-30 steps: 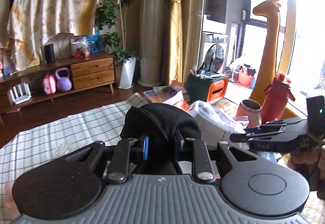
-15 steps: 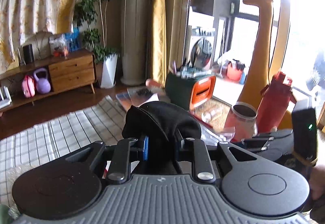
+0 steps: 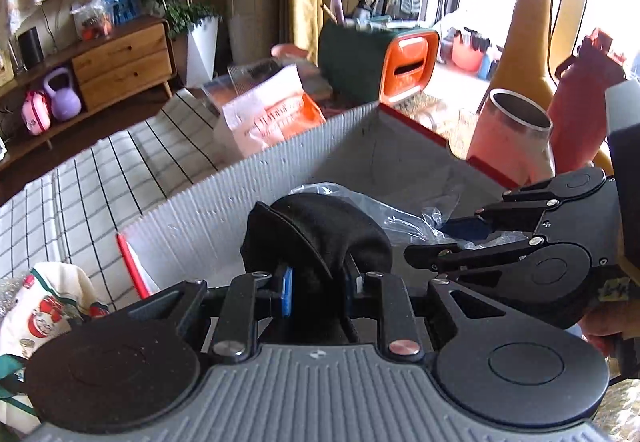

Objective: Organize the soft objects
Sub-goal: 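Carry the black fabric with the left tool while the right tool carries the bag into the red box, then open the right tool to drop the bag while the left tool releases the black fabric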

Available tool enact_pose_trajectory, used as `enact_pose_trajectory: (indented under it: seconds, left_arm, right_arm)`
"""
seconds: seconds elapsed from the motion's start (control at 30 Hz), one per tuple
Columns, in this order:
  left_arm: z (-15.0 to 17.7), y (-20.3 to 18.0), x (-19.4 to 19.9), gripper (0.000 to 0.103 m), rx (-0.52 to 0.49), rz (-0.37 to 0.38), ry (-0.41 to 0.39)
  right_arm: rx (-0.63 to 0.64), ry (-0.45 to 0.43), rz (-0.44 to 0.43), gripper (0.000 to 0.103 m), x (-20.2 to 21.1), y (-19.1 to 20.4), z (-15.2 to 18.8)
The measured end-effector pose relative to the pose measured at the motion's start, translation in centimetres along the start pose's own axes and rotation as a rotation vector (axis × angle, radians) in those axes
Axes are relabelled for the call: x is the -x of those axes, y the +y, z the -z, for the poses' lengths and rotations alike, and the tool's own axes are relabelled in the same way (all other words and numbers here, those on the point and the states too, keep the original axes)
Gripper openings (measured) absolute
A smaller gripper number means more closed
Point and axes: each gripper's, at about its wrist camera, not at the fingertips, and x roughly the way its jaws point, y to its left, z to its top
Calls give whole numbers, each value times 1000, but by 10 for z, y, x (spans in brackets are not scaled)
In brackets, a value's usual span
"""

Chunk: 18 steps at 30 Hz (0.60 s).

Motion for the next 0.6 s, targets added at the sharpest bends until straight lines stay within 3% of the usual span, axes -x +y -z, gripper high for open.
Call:
enact_pose_trajectory:
  seconds: [0.4,0.6]
  left_arm:
    - [6,-15,-36,22,-71,-36,175]
    - [10,-14,-40,22,-58,-48,190]
  right_arm:
    - [30,66,-2,30,-14,-2,7]
    - [14,53,-7,46,-11,-4,9]
